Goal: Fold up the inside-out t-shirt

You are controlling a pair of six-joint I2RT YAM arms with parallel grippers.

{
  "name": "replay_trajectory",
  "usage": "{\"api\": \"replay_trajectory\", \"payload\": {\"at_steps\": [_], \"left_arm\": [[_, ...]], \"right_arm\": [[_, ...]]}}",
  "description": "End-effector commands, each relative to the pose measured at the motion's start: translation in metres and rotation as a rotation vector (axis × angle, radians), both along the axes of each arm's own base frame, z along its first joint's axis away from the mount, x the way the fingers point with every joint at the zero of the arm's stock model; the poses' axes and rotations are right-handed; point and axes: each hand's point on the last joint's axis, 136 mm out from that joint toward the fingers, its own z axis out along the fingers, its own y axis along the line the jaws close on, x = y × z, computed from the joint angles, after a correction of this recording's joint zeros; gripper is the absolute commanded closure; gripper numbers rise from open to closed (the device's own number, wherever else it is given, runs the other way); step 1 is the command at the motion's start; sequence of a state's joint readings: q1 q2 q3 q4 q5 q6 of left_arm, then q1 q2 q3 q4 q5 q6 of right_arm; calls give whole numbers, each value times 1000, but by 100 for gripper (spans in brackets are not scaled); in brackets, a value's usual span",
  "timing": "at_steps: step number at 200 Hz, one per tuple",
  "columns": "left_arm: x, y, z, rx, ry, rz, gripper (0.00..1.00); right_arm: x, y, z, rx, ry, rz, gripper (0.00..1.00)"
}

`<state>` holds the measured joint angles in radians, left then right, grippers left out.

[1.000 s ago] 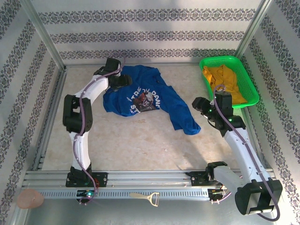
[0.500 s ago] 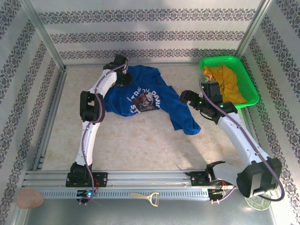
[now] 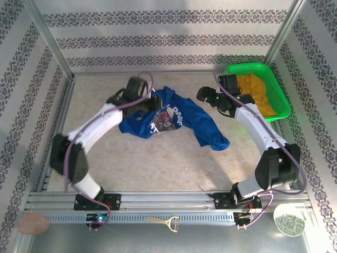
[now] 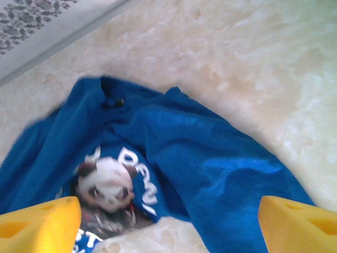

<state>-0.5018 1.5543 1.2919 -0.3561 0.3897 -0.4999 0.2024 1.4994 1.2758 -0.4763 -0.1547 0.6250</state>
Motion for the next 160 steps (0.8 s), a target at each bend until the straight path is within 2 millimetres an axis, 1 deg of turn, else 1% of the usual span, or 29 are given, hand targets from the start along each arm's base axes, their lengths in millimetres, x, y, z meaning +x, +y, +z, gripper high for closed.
{"api": "replay_trajectory", "payload": {"at_steps": [1,6,8,16,17,23,32,40,49,64,75,84,99,107,124,145,160], "left_arm": [[-58,-33,-30,-120,63,-106,79],[-71,-34,-38,-134,83,-113,71],[-74,-33,-38,-142,84,-110,67],[-85,-23,-53,-144,106,-67,54],[-85,-22,-51,-150,102,-62,53],[-89,-9,-58,-146,92,-9,46],[-90,13,-59,-139,49,86,36],[-87,37,-58,-121,17,196,29],[-82,65,-58,-102,4,314,25],[-75,104,-58,-87,5,469,22],[-69,123,-61,-76,30,534,22],[-64,135,-67,-53,75,571,21],[-54,140,-75,-17,144,566,21],[-51,142,-85,21,200,562,21],[-46,139,-95,83,275,547,21],[-47,138,-109,95,336,560,21],[-53,140,-117,128,372,556,21]], "right_arm": [[10,9,3,133,-26,16,20],[9,11,-1,139,-14,24,22],[9,12,-2,141,-8,29,23],[7,17,-9,153,16,51,25],[7,18,-10,154,20,54,25],[5,21,-15,154,35,68,26],[1,25,-22,129,57,86,26],[-2,29,-28,103,70,104,26],[-5,34,-33,77,83,125,25],[-9,44,-40,45,98,162,24],[-11,54,-46,22,108,200,23],[-13,63,-51,4,121,232,22],[-15,84,-56,-18,134,302,22],[-16,95,-60,-31,141,333,22],[-16,123,-63,-61,147,422,23],[-14,153,-69,-112,155,512,23],[-10,171,-76,-120,166,547,23]]}}
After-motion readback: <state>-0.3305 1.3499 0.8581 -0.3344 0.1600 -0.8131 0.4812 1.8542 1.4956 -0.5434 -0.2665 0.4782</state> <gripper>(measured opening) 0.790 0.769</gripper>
